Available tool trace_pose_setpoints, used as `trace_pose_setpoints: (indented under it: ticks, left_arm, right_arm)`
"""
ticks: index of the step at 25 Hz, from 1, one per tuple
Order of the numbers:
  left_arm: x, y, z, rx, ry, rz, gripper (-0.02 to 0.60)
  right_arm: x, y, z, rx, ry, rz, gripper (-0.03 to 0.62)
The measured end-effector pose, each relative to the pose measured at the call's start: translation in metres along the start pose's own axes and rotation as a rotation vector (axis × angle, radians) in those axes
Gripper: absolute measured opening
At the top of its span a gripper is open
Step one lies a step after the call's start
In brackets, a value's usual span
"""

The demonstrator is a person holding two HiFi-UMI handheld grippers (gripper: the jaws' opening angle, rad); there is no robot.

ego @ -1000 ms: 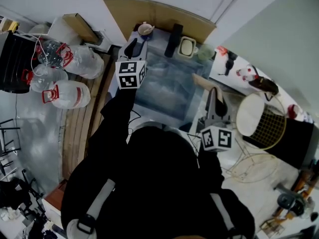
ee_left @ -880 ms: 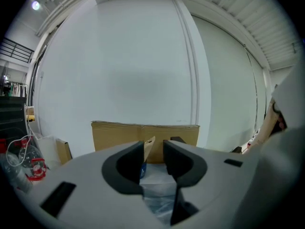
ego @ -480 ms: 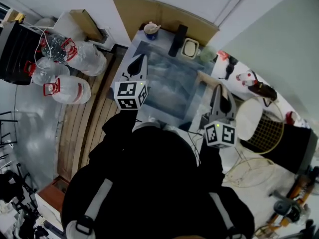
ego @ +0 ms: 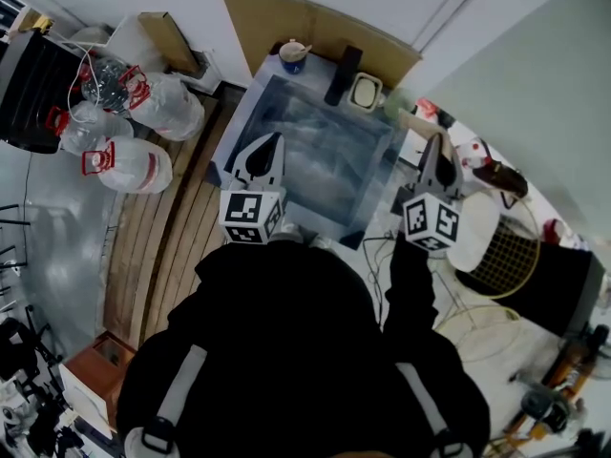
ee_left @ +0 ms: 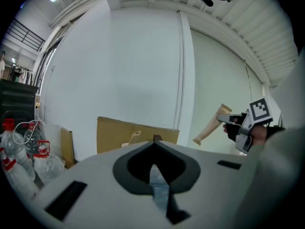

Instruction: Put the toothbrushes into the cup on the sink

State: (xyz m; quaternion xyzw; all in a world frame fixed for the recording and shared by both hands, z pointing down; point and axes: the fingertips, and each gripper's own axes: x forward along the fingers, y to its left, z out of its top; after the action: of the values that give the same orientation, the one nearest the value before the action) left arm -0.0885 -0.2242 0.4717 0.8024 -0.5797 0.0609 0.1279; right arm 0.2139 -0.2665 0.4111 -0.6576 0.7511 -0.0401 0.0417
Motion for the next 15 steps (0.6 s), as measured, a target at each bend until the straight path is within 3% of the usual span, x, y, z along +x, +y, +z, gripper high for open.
trace_pose_setpoints:
  ticks: [7,15]
  left_arm:
    - [-0.018,0.000,-0.020,-0.016,0.038,0.018,0.002]
    - [-0.030,0.002,-0.030,-0.028,0.058,0.046,0.002]
  right_arm:
    - [0.044,-0.016,-0.011,-0.055,-0.009,-0.040,0.028]
    - [0.091,-0.039,-0.053,-0.073,0.085,-0.085,0.028]
